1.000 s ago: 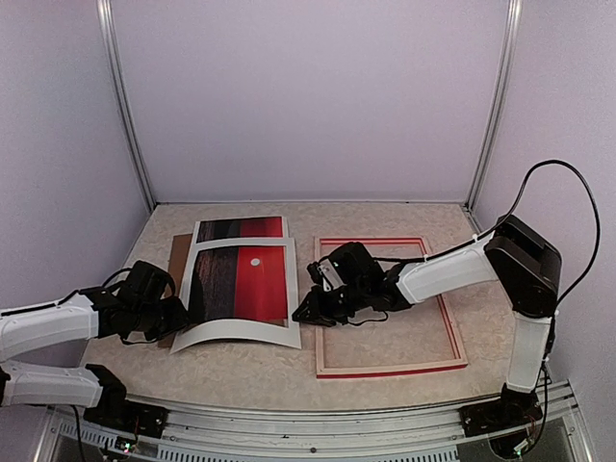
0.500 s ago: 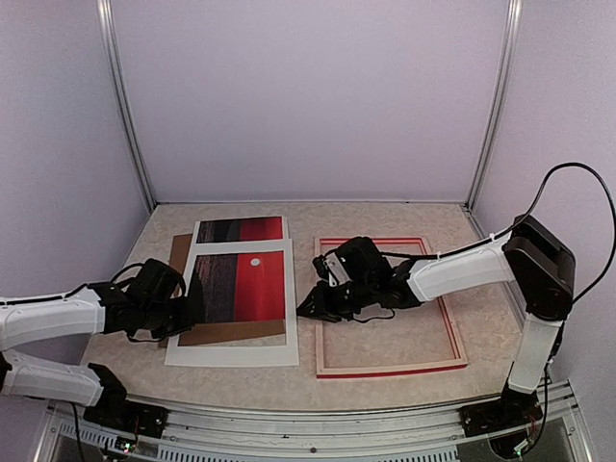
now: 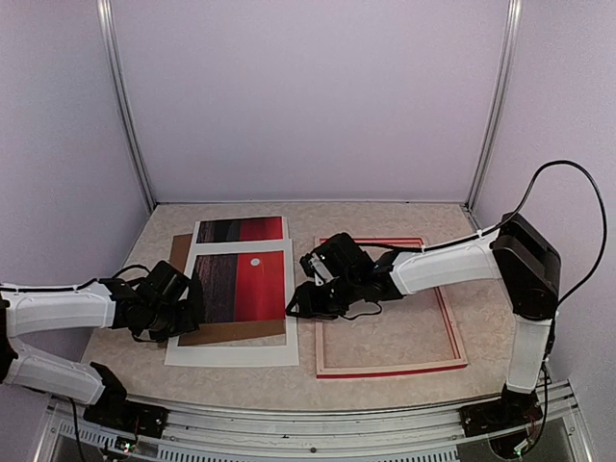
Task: Put the photo into the frame
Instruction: Adjust the mat board for the photo.
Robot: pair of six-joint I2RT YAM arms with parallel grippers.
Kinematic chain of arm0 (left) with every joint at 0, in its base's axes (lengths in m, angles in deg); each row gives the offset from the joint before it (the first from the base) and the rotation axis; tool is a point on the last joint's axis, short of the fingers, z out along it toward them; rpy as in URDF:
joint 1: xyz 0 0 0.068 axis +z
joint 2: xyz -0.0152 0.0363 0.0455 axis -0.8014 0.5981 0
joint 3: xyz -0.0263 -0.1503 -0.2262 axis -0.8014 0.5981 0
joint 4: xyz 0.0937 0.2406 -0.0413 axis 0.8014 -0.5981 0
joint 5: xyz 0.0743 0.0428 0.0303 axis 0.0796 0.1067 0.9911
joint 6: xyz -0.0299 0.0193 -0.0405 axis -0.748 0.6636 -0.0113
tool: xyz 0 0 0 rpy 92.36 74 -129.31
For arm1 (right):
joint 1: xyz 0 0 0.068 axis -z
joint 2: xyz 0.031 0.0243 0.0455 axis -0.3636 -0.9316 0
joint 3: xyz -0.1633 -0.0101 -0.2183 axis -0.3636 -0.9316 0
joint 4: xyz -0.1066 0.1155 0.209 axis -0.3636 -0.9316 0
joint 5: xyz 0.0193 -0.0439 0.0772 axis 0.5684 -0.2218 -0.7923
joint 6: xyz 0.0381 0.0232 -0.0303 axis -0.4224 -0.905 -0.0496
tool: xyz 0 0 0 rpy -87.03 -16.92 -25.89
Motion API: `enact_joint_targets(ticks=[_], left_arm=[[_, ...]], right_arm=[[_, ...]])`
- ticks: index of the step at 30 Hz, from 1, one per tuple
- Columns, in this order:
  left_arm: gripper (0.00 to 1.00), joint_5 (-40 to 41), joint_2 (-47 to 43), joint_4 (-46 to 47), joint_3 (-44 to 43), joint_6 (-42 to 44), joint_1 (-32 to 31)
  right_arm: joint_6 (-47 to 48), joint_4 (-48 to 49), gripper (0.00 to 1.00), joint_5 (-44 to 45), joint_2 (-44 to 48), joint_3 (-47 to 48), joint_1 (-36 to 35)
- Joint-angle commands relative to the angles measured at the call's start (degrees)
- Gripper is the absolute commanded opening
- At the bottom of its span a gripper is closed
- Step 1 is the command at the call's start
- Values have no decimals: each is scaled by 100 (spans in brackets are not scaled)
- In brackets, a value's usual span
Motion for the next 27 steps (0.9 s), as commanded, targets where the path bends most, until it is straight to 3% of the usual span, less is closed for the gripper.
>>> enact_joint_targets(ticks=[1,8,16,22,27], left_arm=[[67,85,-147,-9,222,-229,-12],[79,19,-254,40,293,-144,170],[88,-293,-431,357,450,33,573],[85,-549,-202,563,490,196,699],[72,-674,-160,672,566,208,699]], right_arm=[[326,-513,48,149,-417,376,-270],[357,-1125,50,356,-720,717,-379],[254,-1962,52,1304,-507,671,-379],[255,-2048,54,1434,-520,684,-370],[219,-1721,56,1047,-666,737,-375]])
